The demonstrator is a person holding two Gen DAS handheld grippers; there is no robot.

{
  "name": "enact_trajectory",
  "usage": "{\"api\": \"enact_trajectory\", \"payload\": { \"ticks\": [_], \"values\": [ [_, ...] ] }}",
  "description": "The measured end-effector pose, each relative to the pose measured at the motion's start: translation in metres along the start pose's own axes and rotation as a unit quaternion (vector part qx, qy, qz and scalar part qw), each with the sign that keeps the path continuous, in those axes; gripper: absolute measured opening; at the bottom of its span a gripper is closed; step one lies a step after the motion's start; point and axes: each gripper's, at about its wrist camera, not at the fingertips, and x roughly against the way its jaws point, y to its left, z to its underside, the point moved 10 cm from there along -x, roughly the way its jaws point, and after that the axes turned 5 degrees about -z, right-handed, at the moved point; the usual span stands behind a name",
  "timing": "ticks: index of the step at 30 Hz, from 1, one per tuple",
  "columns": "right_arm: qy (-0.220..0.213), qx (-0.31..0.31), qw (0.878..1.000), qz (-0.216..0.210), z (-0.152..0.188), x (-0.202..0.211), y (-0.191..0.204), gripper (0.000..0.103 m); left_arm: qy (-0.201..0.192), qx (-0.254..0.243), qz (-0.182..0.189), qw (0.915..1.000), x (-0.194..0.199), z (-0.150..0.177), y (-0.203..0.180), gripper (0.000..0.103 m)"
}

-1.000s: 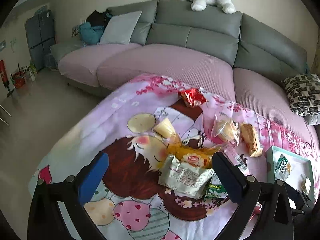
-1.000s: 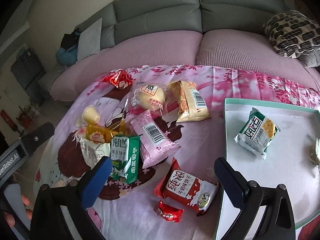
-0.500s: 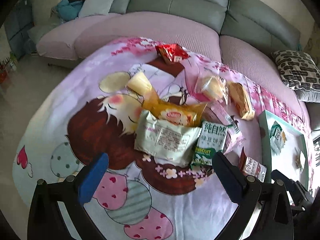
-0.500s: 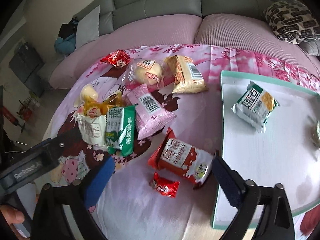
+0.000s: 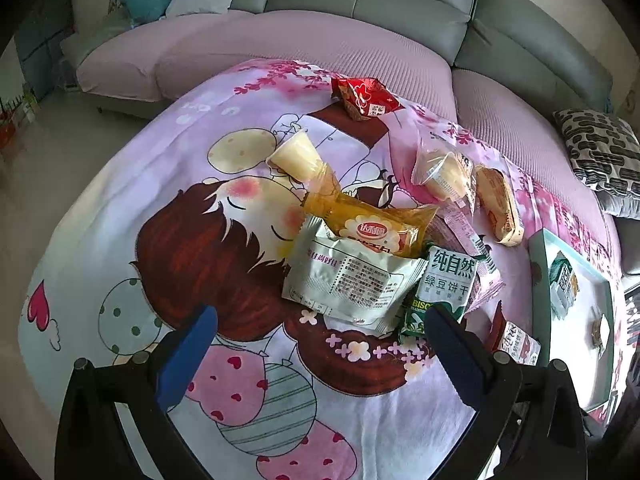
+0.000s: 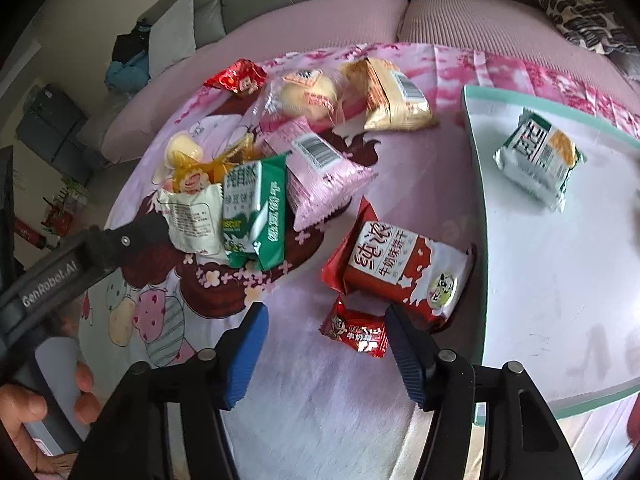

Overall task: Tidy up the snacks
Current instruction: 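Grasp the small red candy packet with the right tool while the left tool grasps the white snack pack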

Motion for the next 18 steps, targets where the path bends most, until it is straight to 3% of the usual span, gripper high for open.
{"api": "enact_trajectory", "payload": {
  "ticks": [6, 15, 18],
  "values": [
    [0.009, -0.010, 1.000, 0.004, 0.002, -0.008, -0.005, 0.061, 0.023, -0.022, -0.001, 0.9995, -0.024, 0.002, -0.009, 0.103],
    [0.014, -0.002, 1.000, 0.024, 0.002, -0.015, -0.006, 0.060, 0.027, -0.033, 0.003, 0.9991, -0.047, -0.004, -0.016, 0.103],
    [0.013, -0.001, 0.999, 0.032, 0.003, -0.015, -0.007, 0.054, 0.030, -0.029, 0.014, 0.9991, -0.050, -0.006, -0.017, 0.092]
  ]
}}
